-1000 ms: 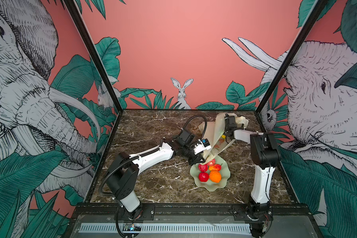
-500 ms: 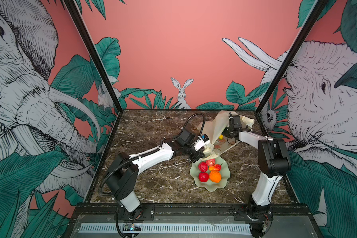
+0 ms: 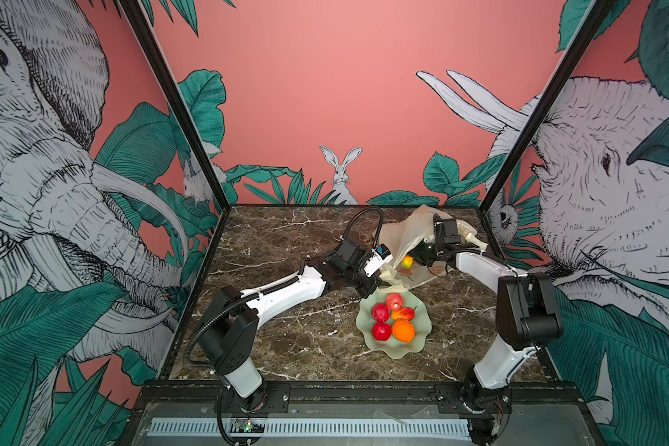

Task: Take fruits out of the plastic bag
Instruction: Take out the fake fruit from the plastic bag.

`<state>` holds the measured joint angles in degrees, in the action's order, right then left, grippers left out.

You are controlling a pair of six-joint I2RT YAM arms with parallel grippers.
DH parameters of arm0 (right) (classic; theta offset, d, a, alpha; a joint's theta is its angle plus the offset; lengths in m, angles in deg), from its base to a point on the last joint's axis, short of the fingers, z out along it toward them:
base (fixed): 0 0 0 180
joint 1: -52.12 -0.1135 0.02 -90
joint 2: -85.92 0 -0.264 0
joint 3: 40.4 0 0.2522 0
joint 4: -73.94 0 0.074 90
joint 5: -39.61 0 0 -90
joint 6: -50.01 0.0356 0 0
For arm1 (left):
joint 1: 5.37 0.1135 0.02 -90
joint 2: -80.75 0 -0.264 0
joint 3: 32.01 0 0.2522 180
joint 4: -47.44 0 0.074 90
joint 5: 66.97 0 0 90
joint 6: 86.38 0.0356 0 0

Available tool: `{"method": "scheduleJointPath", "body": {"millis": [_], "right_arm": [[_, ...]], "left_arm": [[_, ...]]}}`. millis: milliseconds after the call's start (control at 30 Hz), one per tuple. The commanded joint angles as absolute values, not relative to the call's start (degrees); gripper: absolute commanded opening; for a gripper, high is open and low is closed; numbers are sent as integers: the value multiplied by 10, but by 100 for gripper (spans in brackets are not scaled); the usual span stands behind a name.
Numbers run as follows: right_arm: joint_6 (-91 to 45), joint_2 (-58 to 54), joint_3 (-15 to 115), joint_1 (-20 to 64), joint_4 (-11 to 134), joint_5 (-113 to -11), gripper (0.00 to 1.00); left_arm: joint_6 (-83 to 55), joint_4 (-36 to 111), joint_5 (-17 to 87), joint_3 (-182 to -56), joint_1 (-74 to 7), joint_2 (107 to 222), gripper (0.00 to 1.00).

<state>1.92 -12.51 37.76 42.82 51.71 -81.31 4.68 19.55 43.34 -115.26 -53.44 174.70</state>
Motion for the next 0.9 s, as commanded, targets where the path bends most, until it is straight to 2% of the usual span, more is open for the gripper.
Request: {"method": "scheduleJointPath", "body": {"millis": [0,433,667,867], "right_arm": [[42,-87,359,431,492,-873,33],[-82,16,346,431,286,-892,34],[-121,93,304,427,226,-921,34],[-146,160,268,391,189,-897,35]], "left_arm": [[34,188,414,-1171,-536,1728,0],[37,165,374,-1196,-536,1728,0],[34,156,369,-1211,-536,1732,0],[32,153,370,-1215,-536,1735,0]]}}
